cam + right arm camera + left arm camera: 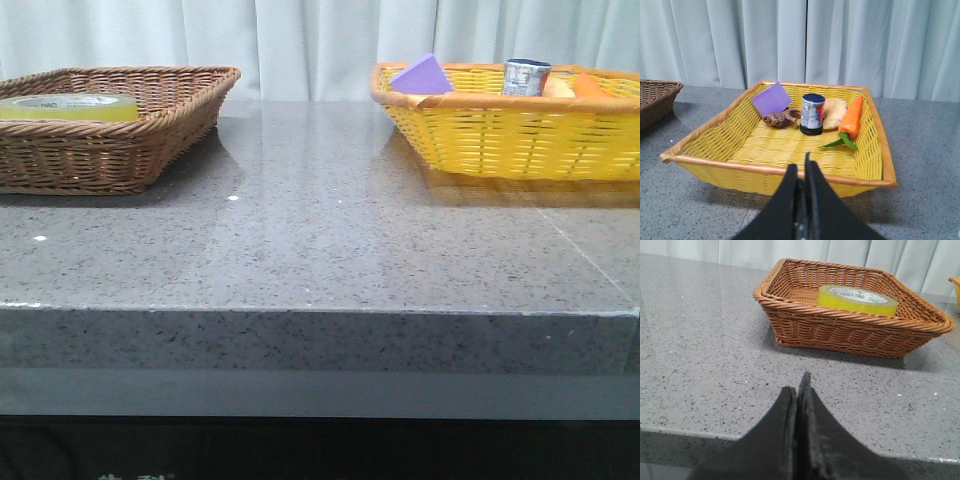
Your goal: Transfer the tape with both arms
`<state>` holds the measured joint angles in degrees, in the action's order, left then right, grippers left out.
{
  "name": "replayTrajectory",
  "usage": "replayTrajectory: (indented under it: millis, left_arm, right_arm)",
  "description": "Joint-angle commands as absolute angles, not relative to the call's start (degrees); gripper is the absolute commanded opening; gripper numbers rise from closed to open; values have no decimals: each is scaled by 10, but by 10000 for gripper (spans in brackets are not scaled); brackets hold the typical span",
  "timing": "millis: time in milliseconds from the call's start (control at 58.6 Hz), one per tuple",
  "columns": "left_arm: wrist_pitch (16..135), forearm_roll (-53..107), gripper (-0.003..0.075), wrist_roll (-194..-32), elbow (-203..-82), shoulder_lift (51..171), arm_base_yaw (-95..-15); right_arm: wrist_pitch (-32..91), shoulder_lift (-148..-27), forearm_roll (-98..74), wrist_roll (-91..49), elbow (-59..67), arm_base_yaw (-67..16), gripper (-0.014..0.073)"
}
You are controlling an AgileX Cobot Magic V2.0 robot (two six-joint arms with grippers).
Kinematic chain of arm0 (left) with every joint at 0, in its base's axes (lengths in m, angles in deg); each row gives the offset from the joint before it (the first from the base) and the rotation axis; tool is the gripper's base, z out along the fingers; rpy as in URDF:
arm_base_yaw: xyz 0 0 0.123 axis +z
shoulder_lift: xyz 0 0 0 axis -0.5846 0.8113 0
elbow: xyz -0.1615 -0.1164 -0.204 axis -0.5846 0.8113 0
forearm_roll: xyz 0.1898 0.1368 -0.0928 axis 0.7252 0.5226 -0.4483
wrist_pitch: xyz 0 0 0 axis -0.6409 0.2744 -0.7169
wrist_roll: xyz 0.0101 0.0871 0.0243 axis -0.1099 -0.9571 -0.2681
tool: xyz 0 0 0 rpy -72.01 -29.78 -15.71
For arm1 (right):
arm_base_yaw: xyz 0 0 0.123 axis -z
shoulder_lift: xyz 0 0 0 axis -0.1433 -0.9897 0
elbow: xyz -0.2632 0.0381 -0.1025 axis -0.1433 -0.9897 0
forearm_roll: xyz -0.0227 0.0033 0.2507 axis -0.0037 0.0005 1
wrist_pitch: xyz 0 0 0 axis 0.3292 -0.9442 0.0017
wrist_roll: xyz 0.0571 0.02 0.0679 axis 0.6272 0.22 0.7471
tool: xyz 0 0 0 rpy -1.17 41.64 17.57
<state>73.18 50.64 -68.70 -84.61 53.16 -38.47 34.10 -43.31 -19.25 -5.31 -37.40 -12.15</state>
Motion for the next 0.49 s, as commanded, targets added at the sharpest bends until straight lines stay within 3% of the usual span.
replayTrajectory:
  millis: [0, 478]
  left_arm:
    - [683, 508, -20, -684, -824, 521, -388]
    - [683, 508, -20, -684, -824, 521, -388]
  right_arm:
    - [384, -438, -195, -53, -360, -119, -122]
    - [384, -436, -199, -53, -374, -127, -122]
